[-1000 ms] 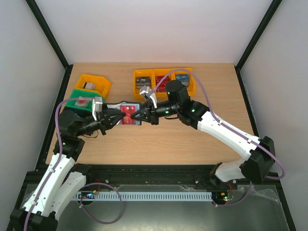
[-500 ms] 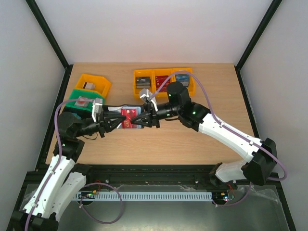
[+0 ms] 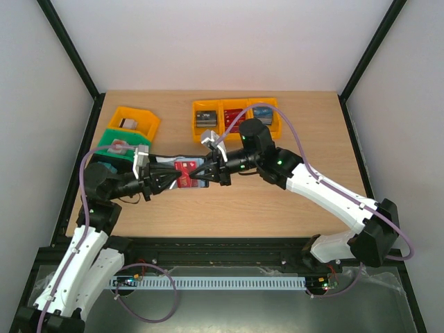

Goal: Take the credit cards out of the card holder

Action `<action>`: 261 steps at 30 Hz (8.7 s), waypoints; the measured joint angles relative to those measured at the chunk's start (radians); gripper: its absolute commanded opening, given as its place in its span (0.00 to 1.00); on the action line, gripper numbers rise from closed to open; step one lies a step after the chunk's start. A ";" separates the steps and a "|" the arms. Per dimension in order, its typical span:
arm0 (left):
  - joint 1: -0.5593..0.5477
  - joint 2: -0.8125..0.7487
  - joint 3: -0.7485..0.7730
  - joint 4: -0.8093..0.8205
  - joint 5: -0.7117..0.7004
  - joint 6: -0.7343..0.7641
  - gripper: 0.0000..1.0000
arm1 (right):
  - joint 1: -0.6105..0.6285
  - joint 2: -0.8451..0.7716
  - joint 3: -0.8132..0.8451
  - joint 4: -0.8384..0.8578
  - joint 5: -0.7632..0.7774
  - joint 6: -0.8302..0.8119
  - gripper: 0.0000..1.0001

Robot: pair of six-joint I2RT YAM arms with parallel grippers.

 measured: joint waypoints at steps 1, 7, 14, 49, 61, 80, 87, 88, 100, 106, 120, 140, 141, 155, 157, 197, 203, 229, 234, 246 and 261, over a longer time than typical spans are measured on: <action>0.001 -0.002 0.000 -0.008 0.000 0.007 0.24 | 0.000 0.000 0.002 -0.009 0.000 -0.007 0.02; 0.010 -0.013 0.001 -0.042 0.004 0.026 0.22 | -0.003 0.000 0.009 -0.042 0.002 -0.032 0.02; 0.011 -0.013 0.001 -0.071 0.009 0.050 0.13 | -0.004 0.000 0.013 -0.067 -0.002 -0.051 0.02; 0.034 -0.026 0.005 -0.132 0.018 0.110 0.02 | -0.031 -0.019 0.014 -0.121 0.001 -0.099 0.13; 0.038 -0.033 0.019 -0.172 0.019 0.152 0.02 | -0.039 -0.022 0.014 -0.134 0.008 -0.107 0.02; 0.095 -0.086 0.036 -0.316 -0.227 0.232 0.02 | -0.251 -0.042 0.001 -0.118 0.145 0.070 0.02; 0.123 -0.138 -0.009 -0.341 -0.388 0.174 0.02 | -0.337 0.034 -0.070 -0.120 0.226 0.233 0.02; 0.127 -0.148 -0.023 -0.336 -0.392 0.156 0.02 | -0.335 0.055 -0.082 -0.121 0.226 0.247 0.02; 0.173 -0.214 -0.261 -0.145 -0.396 -0.132 0.02 | -0.241 0.315 -0.251 -0.074 0.130 0.422 0.02; 0.174 -0.235 -0.282 -0.063 -0.367 -0.190 0.02 | -0.250 0.403 -0.267 -0.084 0.132 0.418 0.58; 0.174 -0.267 -0.280 -0.005 -0.255 -0.097 0.02 | -0.256 0.191 0.049 -0.423 0.656 0.214 0.95; 0.097 -0.195 0.020 -0.422 -0.032 0.570 0.02 | 0.061 0.094 0.301 -0.259 0.111 -0.122 0.61; 0.094 -0.190 0.020 -0.435 -0.027 0.584 0.02 | 0.074 0.106 0.315 -0.284 0.116 -0.142 0.60; 0.089 -0.179 0.021 -0.478 0.005 0.605 0.15 | 0.105 0.182 0.351 -0.442 0.173 -0.220 0.02; 0.089 -0.180 0.021 -0.463 -0.002 0.581 0.54 | 0.106 0.171 0.342 -0.428 0.191 -0.202 0.02; 0.036 -0.184 0.148 -0.430 -0.128 0.599 0.51 | 0.225 0.126 0.478 -0.447 0.361 -0.356 0.02; 0.031 -0.150 0.142 -0.554 -0.073 0.682 0.02 | 0.241 0.189 0.490 -0.536 0.394 -0.424 0.02; 0.142 -0.251 -0.041 0.431 -0.245 -0.343 0.02 | 0.125 0.032 -0.219 0.950 0.230 0.565 0.47; 0.142 -0.251 -0.051 0.459 -0.260 -0.380 0.02 | 0.146 0.056 -0.183 1.045 0.217 0.620 0.40; 0.142 -0.251 -0.051 0.475 -0.268 -0.391 0.02 | 0.176 0.096 -0.131 1.017 0.204 0.601 0.02; 0.134 -0.256 0.126 -0.209 -0.194 0.189 0.68 | 0.151 -0.094 0.190 -0.022 0.449 -0.158 0.02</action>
